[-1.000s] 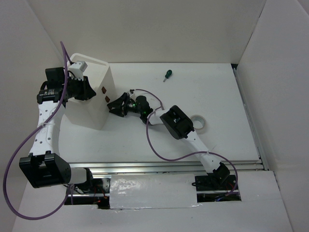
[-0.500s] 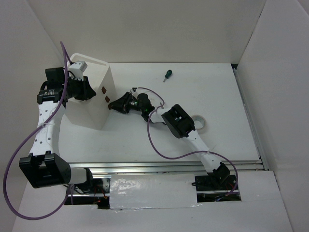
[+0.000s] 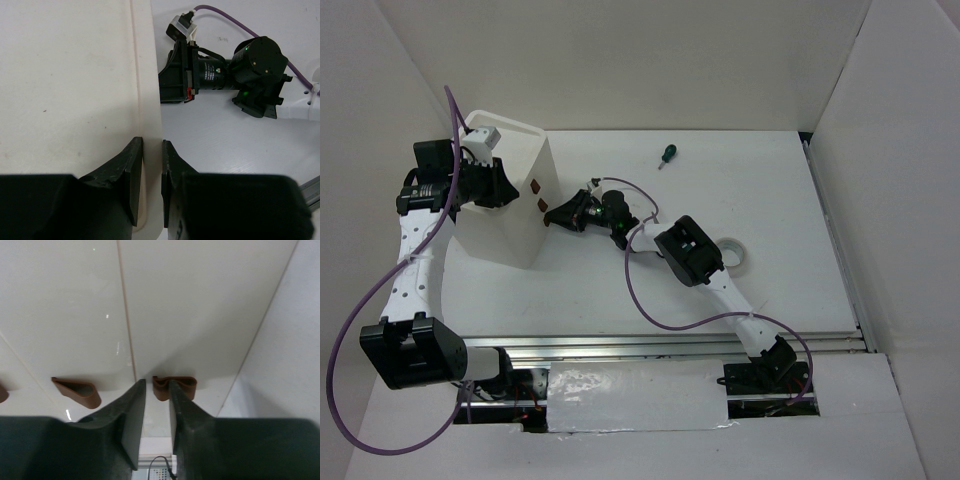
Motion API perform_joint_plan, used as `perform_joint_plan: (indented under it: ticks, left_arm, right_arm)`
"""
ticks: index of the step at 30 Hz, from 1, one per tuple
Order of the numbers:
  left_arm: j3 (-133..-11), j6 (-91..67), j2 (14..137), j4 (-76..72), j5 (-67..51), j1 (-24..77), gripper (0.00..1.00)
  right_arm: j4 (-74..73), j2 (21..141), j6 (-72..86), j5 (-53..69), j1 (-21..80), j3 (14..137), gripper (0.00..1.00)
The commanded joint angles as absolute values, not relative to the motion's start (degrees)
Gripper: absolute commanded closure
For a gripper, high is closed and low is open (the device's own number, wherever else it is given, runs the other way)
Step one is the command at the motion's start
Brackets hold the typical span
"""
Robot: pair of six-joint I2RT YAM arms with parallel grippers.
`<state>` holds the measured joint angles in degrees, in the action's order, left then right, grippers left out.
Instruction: Sort the tools into containers
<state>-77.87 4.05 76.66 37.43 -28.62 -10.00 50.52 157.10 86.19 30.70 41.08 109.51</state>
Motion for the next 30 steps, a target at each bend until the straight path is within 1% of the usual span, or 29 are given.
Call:
perform_joint_plan:
  ticks: [1, 5, 10, 13, 22, 30]
  left_arm:
    - [-73.9, 2.7, 78.7, 50.0, -29.4, -10.0, 1.0]
    - [-73.9, 2.5, 78.8, 50.1, -29.4, -9.8, 1.0]
    - [-73.9, 2.5, 78.7, 50.0, -29.3, -9.8, 1.0]
    - [-73.8, 2.4, 78.6, 49.8, -28.7, -9.9, 1.0]
    - [-73.9, 0.5, 78.7, 48.8, -24.6, -11.2, 1.0]
    - [-73.9, 0.5, 79.2, 48.4, -23.9, -12.4, 1.0]
  right_arm:
    - [52.9, 156.5, 86.0, 30.0, 42.2, 112.5, 0.72]
    - [53.3, 156.1, 86.2, 30.2, 42.2, 112.1, 0.85]
    - [53.3, 155.8, 86.0, 30.4, 42.3, 111.9, 0.99]
    - [53.9, 155.4, 86.0, 30.7, 42.1, 111.4, 1.0]
    - [56.3, 151.9, 85.3, 32.4, 40.3, 105.1, 1.0]
    - [57.7, 148.5, 84.5, 33.9, 38.4, 100.4, 1.0]
